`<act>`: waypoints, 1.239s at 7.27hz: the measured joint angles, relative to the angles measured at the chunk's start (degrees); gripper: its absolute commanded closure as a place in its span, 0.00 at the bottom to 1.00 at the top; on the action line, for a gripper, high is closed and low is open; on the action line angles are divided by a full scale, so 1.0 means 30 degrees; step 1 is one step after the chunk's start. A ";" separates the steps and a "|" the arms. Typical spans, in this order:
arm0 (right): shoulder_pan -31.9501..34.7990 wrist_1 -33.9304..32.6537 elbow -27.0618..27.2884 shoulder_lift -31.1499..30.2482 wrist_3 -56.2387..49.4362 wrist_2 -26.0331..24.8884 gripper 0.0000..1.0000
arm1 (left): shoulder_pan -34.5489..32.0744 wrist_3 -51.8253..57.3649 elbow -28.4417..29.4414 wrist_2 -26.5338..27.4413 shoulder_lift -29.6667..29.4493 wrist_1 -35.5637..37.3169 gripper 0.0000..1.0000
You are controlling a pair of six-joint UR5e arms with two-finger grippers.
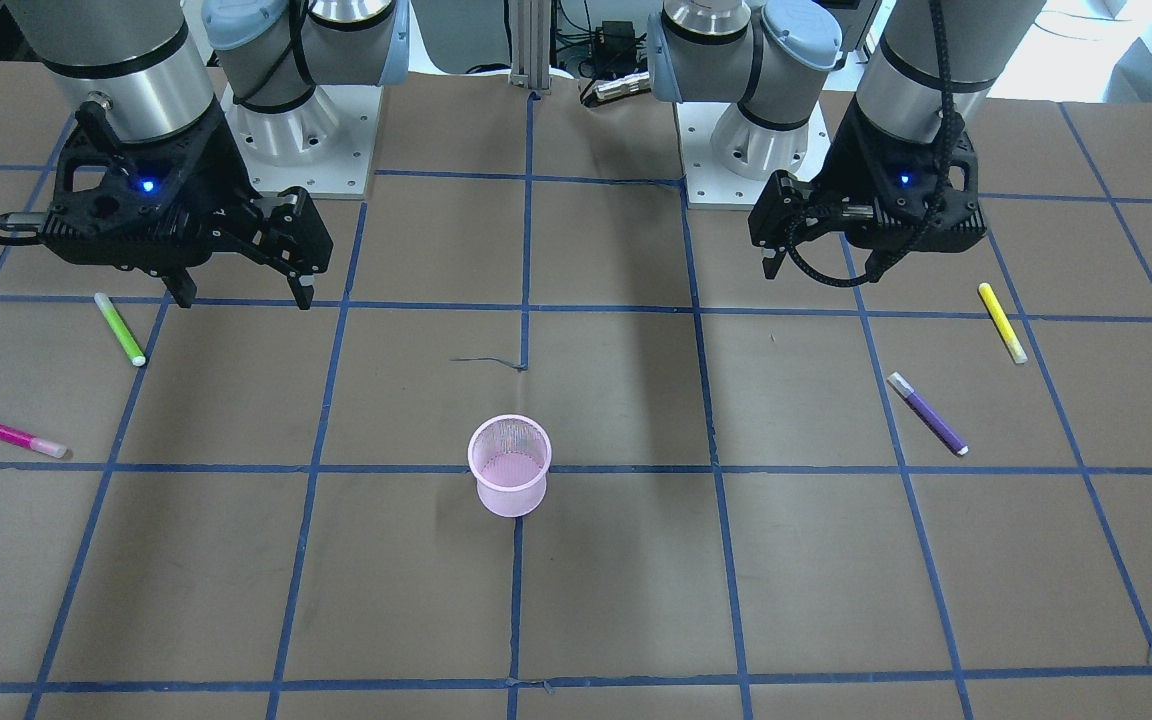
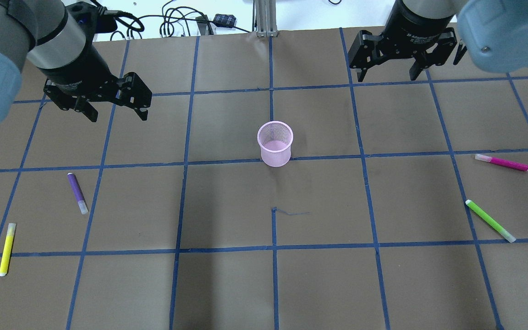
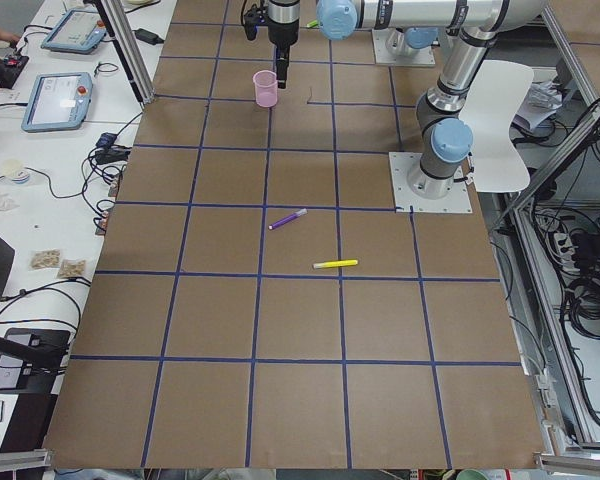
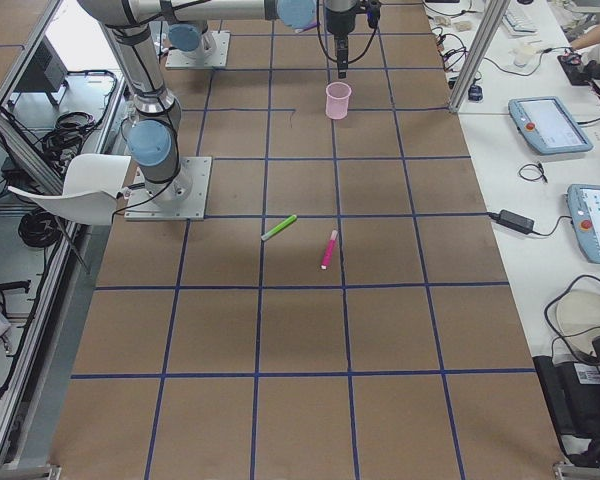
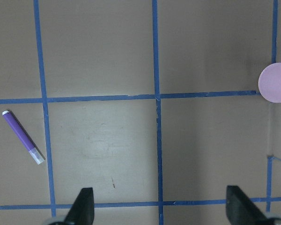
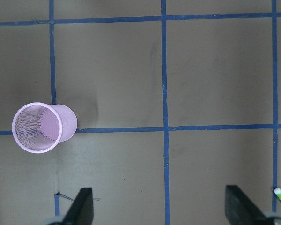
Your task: Insert purple and pink pens into pink cup
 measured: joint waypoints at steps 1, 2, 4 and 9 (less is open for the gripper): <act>-0.0006 -0.0002 0.0012 0.0008 -0.0005 0.0007 0.00 | 0.0004 -0.0015 -0.0039 -0.0034 -0.0007 0.0005 0.00; -0.0016 -0.0019 0.0001 0.0027 0.0006 0.0000 0.00 | 0.0026 -0.0016 -0.0110 -0.0034 -0.0010 0.0043 0.00; -0.0143 0.0236 -0.0102 0.0173 0.0143 -0.0378 0.00 | 0.0128 0.0012 -0.0201 0.0011 -0.0031 0.0114 0.00; -0.3525 0.0033 0.0285 -0.0012 -0.2797 -0.1121 0.00 | 0.0765 0.0300 -0.0115 0.0158 -0.0558 0.0648 0.00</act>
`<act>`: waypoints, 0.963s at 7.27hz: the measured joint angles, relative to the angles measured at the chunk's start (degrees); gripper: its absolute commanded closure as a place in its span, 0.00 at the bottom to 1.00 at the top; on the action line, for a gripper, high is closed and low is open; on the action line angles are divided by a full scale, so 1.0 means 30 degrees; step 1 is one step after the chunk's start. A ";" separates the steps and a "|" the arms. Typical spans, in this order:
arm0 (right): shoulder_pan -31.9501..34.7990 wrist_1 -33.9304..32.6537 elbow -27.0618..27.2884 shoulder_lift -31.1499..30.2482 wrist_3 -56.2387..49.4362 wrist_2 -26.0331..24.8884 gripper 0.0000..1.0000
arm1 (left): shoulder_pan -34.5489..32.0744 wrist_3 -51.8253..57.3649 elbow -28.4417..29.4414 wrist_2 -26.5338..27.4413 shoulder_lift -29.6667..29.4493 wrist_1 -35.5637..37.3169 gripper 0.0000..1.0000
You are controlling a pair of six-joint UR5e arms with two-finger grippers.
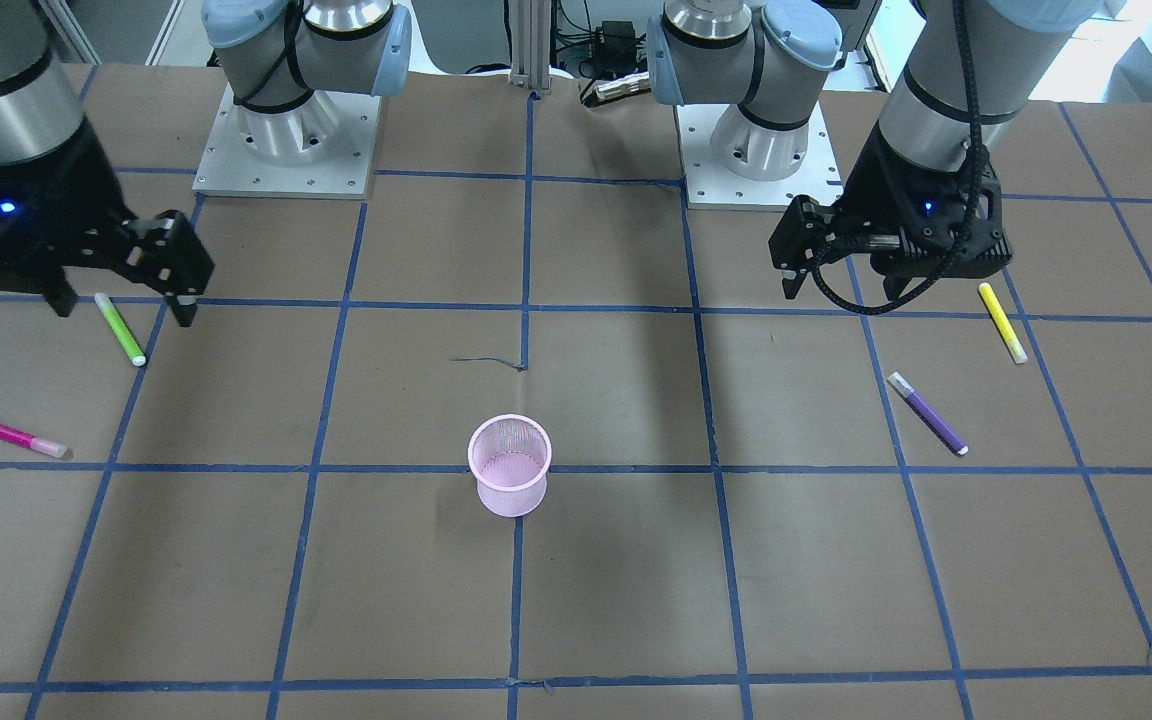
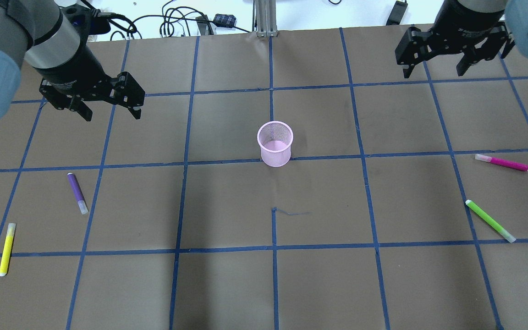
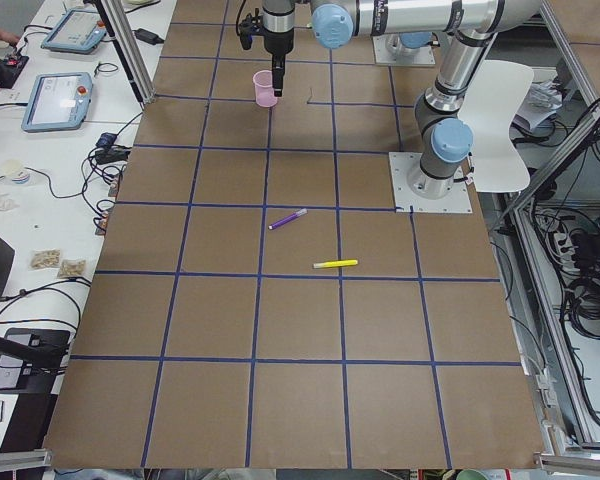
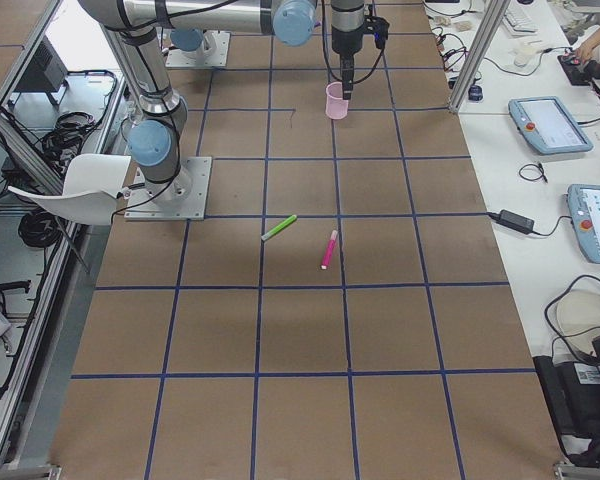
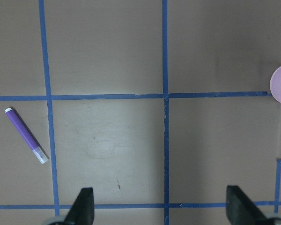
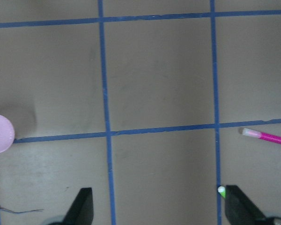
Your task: Insert purple and pink pens into pink cup
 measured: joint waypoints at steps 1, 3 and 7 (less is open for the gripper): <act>-0.1828 -0.0022 0.0080 0.0218 -0.2308 0.0138 0.00 | 0.0431 -0.0032 -0.0045 0.0012 -0.0272 0.0339 0.00; -0.5116 -0.0059 0.0273 0.1179 -0.7821 0.0662 0.00 | 0.3120 0.0275 -0.0102 -0.0133 -0.0992 0.0658 0.00; -0.7388 -0.1916 0.0442 0.3588 -1.5987 0.1246 0.00 | 0.7903 0.3497 -0.0717 -0.0205 -0.3192 0.1298 0.00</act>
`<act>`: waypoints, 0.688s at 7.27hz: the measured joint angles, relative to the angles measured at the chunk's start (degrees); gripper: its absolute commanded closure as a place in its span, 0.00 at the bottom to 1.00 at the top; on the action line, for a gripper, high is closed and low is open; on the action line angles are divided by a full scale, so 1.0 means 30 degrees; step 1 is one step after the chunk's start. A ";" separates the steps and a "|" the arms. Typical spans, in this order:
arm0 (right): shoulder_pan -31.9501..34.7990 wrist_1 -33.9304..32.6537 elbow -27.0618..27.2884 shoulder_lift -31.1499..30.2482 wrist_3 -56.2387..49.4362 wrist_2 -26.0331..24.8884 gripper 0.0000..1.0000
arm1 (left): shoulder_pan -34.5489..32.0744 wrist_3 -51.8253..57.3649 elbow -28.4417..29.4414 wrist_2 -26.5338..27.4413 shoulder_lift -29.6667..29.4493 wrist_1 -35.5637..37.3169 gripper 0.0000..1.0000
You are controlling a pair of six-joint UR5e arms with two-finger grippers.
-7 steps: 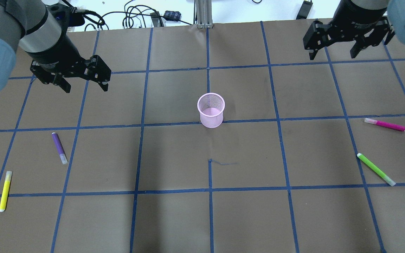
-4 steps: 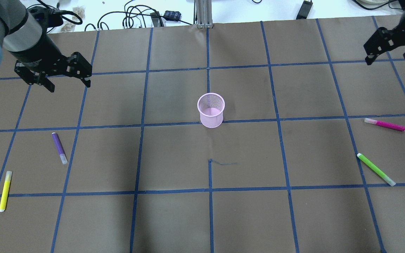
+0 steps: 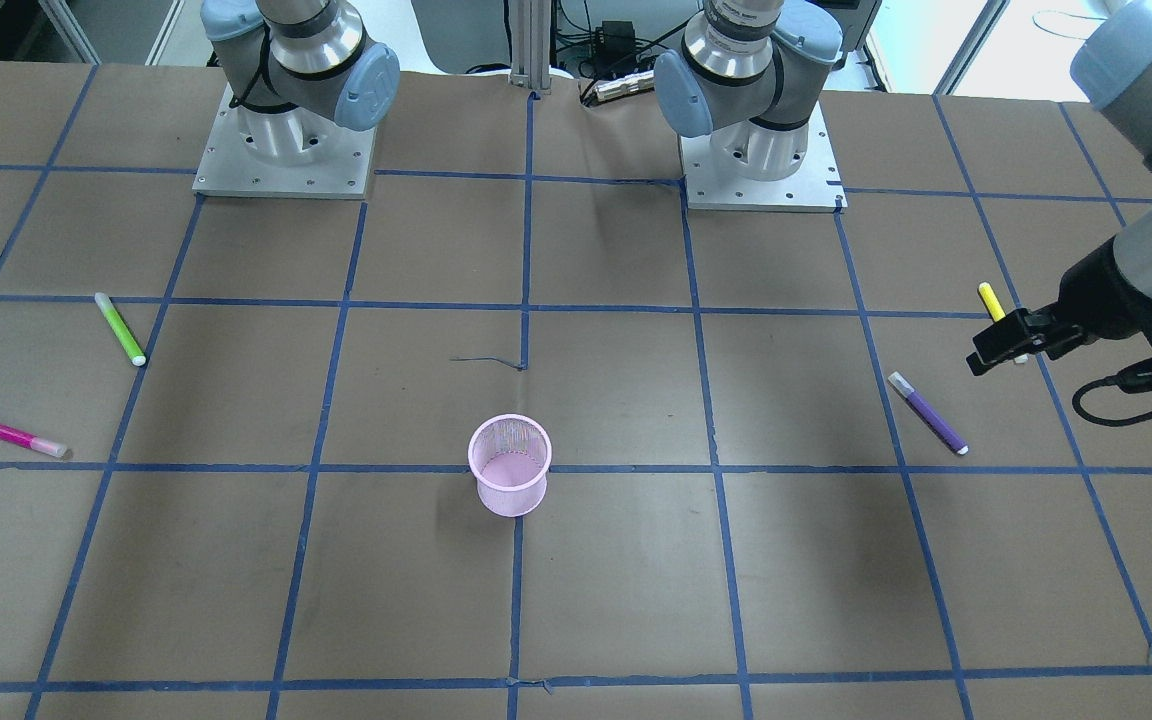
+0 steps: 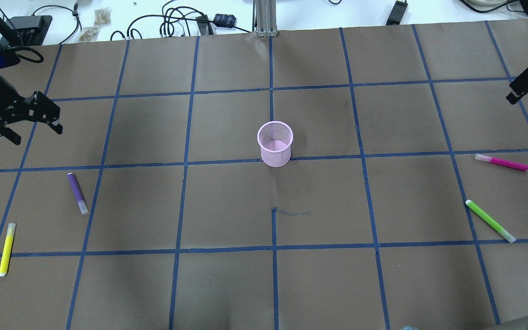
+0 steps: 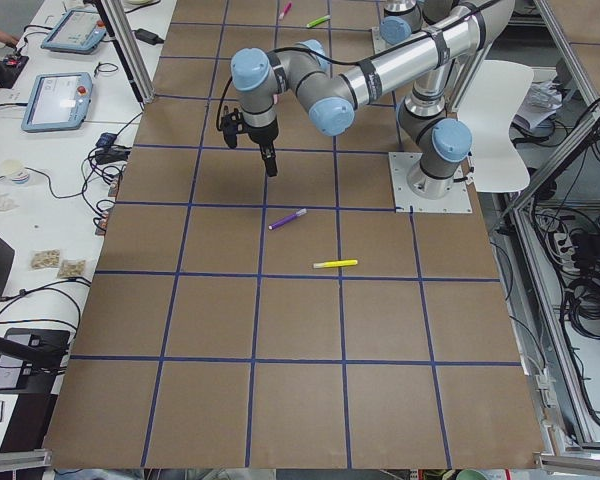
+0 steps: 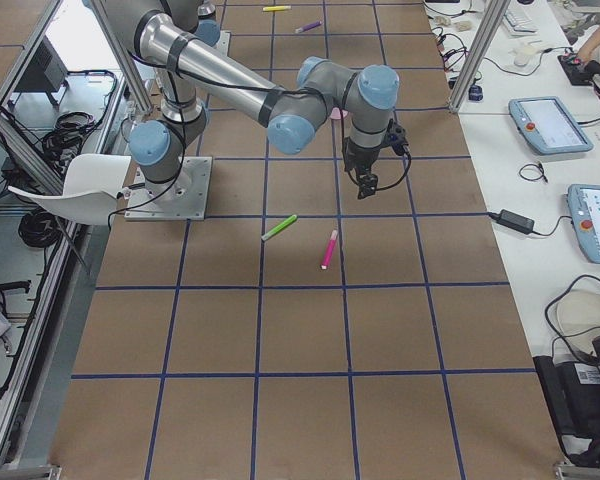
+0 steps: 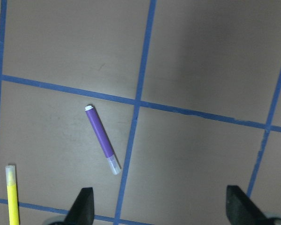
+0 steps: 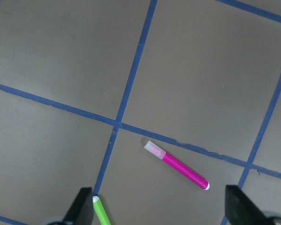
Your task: Insert purple and pink pens into pink cup
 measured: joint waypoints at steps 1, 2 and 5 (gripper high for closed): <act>-0.0456 -0.0330 0.0051 0.0568 -0.2379 0.0514 0.00 | 0.0427 0.0138 -0.0337 0.0008 -0.0759 0.0930 0.00; -0.1049 -0.0691 0.0142 0.1226 -0.5057 0.1178 0.00 | 0.0653 0.0154 -0.0669 0.0052 -0.1560 0.1751 0.00; -0.2985 -0.1293 0.0922 0.2914 -1.4547 0.4159 0.00 | 0.1036 0.0103 -0.1296 0.0508 -0.3681 0.4029 0.02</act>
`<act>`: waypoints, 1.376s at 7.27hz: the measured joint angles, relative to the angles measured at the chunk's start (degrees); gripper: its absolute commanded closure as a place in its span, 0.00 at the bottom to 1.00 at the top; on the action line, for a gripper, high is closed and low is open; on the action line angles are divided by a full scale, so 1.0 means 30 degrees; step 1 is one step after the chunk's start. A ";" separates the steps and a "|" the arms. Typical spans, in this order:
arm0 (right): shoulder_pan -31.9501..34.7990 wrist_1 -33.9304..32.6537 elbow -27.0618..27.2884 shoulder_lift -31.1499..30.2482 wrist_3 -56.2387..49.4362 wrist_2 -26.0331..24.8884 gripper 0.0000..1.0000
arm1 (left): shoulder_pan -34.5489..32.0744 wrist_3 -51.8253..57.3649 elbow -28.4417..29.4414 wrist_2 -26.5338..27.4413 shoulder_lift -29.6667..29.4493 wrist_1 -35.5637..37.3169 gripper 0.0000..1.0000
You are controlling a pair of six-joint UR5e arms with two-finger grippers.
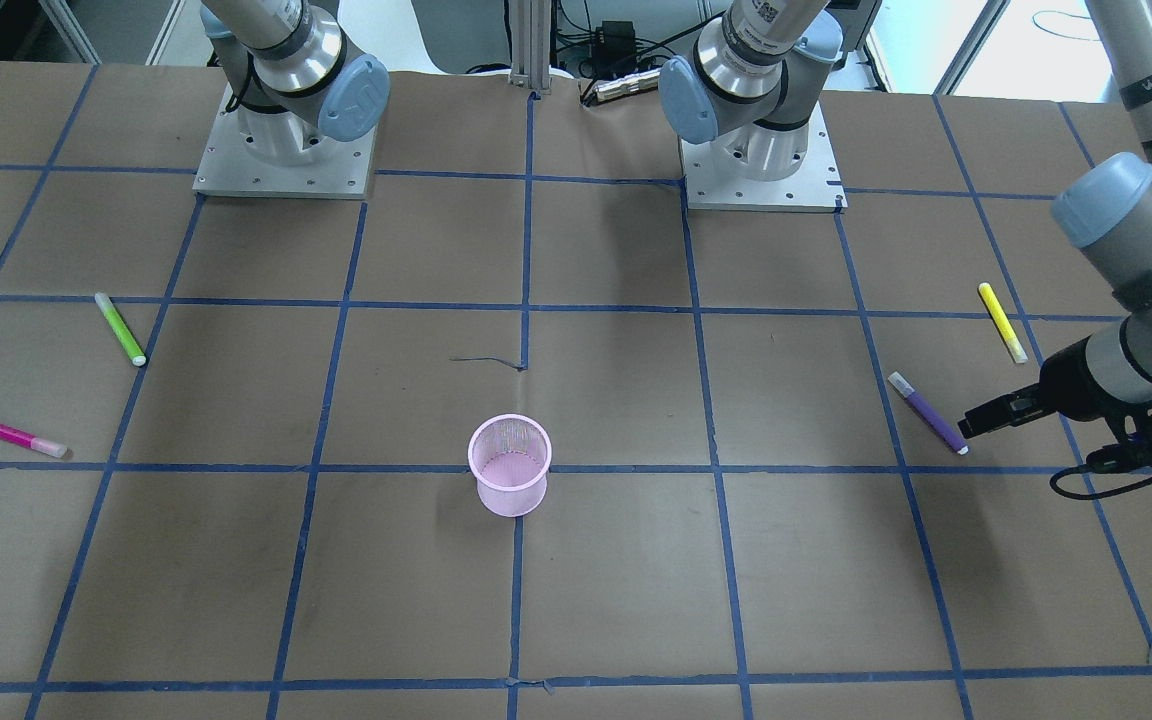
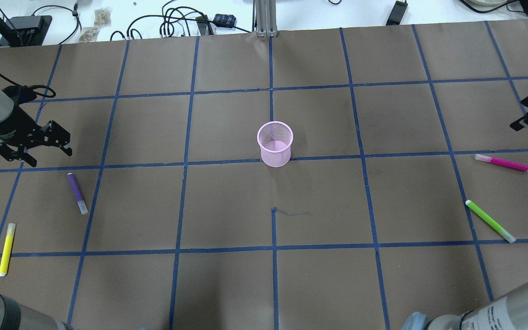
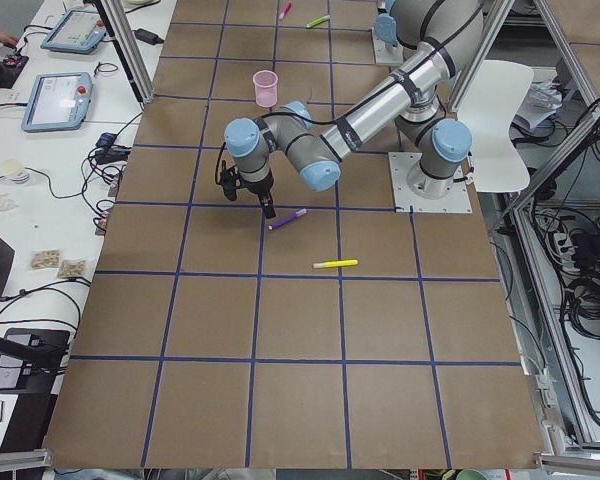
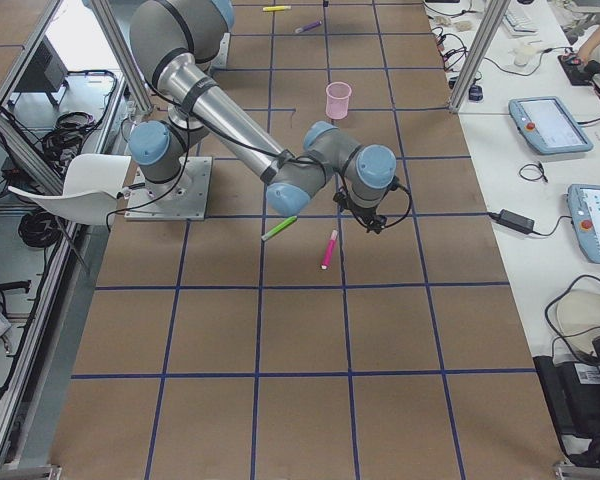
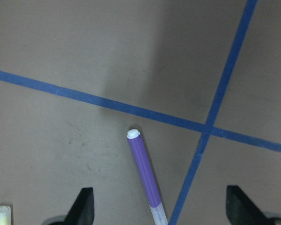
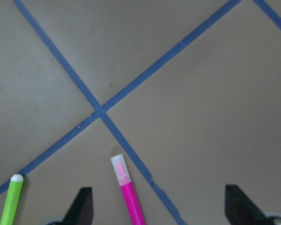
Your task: Insert purple and pink pens into pink cup
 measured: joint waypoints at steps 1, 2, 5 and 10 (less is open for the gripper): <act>-0.0822 0.0306 0.0471 0.0255 -0.3993 0.1098 0.00 | 0.0033 -0.0014 -0.0076 0.0281 -0.0502 0.0571 0.02; -0.1567 0.0596 0.1128 0.0365 -0.7199 0.1787 0.00 | 0.0042 -0.0003 -0.0274 0.0405 -0.0877 0.1219 0.02; -0.3628 0.0699 0.3010 0.0513 -1.3291 0.2495 0.00 | 0.0051 -0.0135 -0.1327 0.0466 -0.1594 0.3149 0.15; -0.4112 -0.1665 0.3172 0.1939 -1.4000 0.3714 0.11 | 0.0052 -0.0443 -0.1411 0.0443 -0.2209 0.3254 1.00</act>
